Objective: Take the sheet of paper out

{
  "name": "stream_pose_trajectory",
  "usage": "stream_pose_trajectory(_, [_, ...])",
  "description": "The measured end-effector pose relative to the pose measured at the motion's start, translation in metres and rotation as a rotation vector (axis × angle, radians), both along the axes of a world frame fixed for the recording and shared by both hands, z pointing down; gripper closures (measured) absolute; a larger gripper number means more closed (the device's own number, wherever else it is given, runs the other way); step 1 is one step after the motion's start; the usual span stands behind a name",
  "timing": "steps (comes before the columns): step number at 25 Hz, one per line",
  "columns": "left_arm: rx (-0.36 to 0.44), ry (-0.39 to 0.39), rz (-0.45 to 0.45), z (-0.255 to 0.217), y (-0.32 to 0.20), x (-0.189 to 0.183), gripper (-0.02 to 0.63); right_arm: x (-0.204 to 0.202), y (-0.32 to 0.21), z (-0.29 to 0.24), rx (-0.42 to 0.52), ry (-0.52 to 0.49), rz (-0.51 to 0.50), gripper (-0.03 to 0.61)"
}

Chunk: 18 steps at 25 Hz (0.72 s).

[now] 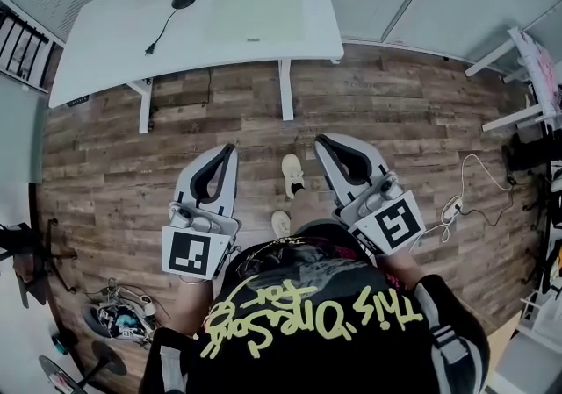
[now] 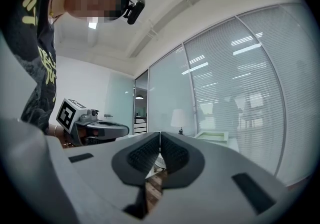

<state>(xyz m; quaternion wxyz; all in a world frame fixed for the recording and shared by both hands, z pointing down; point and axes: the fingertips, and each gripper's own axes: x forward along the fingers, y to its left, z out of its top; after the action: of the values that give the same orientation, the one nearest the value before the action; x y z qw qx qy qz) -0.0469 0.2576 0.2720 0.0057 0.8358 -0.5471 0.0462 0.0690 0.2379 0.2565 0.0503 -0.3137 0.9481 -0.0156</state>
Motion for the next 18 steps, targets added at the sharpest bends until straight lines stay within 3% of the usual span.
stream_pose_trajectory(18, [0.027, -0.017, -0.057, -0.011, -0.086, -0.029, 0.607, -0.023, -0.096, -0.003, 0.023, 0.006, -0.032, 0.571])
